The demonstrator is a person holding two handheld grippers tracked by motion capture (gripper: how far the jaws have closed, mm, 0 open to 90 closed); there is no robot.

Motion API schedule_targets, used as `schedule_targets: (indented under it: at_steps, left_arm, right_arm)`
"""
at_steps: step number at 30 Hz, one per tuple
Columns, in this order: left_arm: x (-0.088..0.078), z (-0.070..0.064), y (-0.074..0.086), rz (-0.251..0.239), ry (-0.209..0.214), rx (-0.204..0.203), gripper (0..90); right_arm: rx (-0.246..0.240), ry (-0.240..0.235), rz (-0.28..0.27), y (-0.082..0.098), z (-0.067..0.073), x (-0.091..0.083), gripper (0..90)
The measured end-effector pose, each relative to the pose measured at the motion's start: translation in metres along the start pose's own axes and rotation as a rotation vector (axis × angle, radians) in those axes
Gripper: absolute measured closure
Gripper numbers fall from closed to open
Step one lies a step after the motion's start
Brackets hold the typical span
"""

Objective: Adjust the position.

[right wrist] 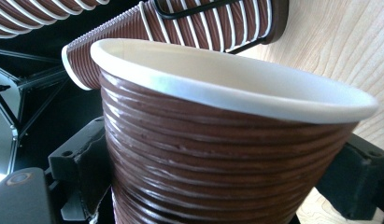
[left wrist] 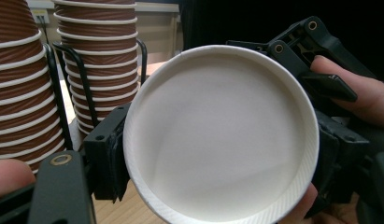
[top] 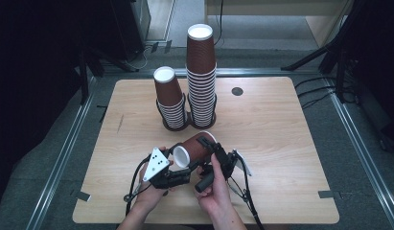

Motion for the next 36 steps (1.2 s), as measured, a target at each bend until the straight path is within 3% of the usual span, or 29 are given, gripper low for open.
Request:
schedule_targets:
  at_steps: [9,12,15,18,19,21,23,26,27,28,29,30,32,34,35,36]
  left_arm:
    - [-0.001,0.0,0.002,0.003,0.023,-0.02,20.5]
    - [-0.001,-0.001,0.002,-0.003,0.036,-0.031,19.1]
    - [-0.001,-0.002,0.002,0.0,0.067,-0.057,14.3]
    - [-0.001,-0.002,0.002,0.002,0.069,-0.067,9.0]
    - [-0.001,0.0,0.003,0.012,0.07,-0.082,7.4]
    - [-0.001,0.001,0.003,0.011,0.068,-0.087,4.7]
    - [-0.002,0.002,0.003,0.02,0.075,-0.097,1.9]
    - [-0.005,0.006,0.002,0.018,0.07,-0.11,1.3]
    - [-0.005,0.006,0.002,0.018,0.07,-0.11,1.2]
    - [-0.006,0.007,0.001,0.016,0.067,-0.111,1.2]
    - [-0.007,0.008,0.001,0.014,0.065,-0.114,1.2]
    - [-0.008,0.01,0.0,0.014,0.063,-0.114,1.2]
    - [-0.009,0.014,0.0,0.014,0.05,-0.123,1.2]
    - [-0.012,0.02,0.0,0.011,0.037,-0.132,1.1]
    - [-0.014,0.023,-0.001,0.008,0.03,-0.134,1.2]
    - [-0.015,0.025,-0.001,0.003,0.024,-0.137,1.2]
  right_arm:
    - [-0.077,0.005,-0.03,0.002,0.002,-0.002,11.8]
    - [-0.155,0.01,-0.057,0.002,0.004,-0.005,12.1]
    - [-0.202,0.012,-0.091,-0.002,0.007,-0.008,12.2]
    - [-0.224,0.01,-0.109,-0.005,0.01,-0.01,12.1]
    - [-0.262,0.01,-0.135,-0.01,0.013,-0.012,12.2]
    - [-0.277,0.008,-0.152,-0.015,0.016,-0.014,12.2]
    - [-0.333,0.018,-0.187,-0.022,0.02,-0.017,12.2]
    - [-0.476,0.026,-0.266,-0.033,0.028,-0.022,12.2]
    - [-0.476,0.026,-0.266,-0.033,0.028,-0.022,12.2]
    - [-0.591,0.026,-0.306,-0.038,0.035,-0.026,12.2]
    - [-0.591,0.026,-0.306,-0.038,0.035,-0.026,12.2]
    - [-0.66,0.023,-0.326,-0.042,0.04,-0.029,12.1]
    - [-0.74,0.024,-0.356,-0.047,0.044,-0.033,12.0]
    - [-0.761,0.018,-0.365,-0.048,0.046,-0.034,12.0]
    - [-0.826,0.011,-0.385,-0.051,0.051,-0.039,12.0]
    - [-0.85,0.013,-0.388,-0.052,0.052,-0.04,12.0]
Point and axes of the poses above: each handheld gripper's, and its own axes: x roughly forward along the jaws, y roughly out of its underside, z roughly to its left, the point moved 9 cm from there along x, roughly forward along the jaws, and after that the axes turned 1 degree about y, right-handed, at the moved point
